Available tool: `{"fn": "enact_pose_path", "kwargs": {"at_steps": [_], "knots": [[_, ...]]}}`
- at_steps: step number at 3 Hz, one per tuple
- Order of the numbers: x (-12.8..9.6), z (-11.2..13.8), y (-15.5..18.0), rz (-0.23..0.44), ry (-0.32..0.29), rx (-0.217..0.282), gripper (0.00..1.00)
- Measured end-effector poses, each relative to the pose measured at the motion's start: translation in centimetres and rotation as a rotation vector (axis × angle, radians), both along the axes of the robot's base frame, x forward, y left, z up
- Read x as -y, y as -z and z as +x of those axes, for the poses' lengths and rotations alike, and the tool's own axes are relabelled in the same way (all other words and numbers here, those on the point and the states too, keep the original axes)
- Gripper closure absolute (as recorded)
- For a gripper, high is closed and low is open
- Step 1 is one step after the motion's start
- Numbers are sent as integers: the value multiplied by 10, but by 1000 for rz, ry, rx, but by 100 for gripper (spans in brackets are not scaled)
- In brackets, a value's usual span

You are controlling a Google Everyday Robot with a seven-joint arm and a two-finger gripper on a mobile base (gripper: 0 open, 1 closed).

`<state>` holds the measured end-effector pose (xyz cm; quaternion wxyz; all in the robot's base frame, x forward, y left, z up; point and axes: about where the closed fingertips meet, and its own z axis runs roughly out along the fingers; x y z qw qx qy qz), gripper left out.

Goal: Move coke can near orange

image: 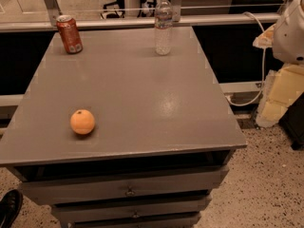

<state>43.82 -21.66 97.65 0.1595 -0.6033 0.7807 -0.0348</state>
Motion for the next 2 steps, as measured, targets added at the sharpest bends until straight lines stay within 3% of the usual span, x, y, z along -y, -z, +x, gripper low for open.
{"fn": "enact_pose_path", "kwargs": {"at_steps": [1,2], "knots": [[0,0,0,0,0,0,0],[-15,7,2,17,-29,12,0]]}}
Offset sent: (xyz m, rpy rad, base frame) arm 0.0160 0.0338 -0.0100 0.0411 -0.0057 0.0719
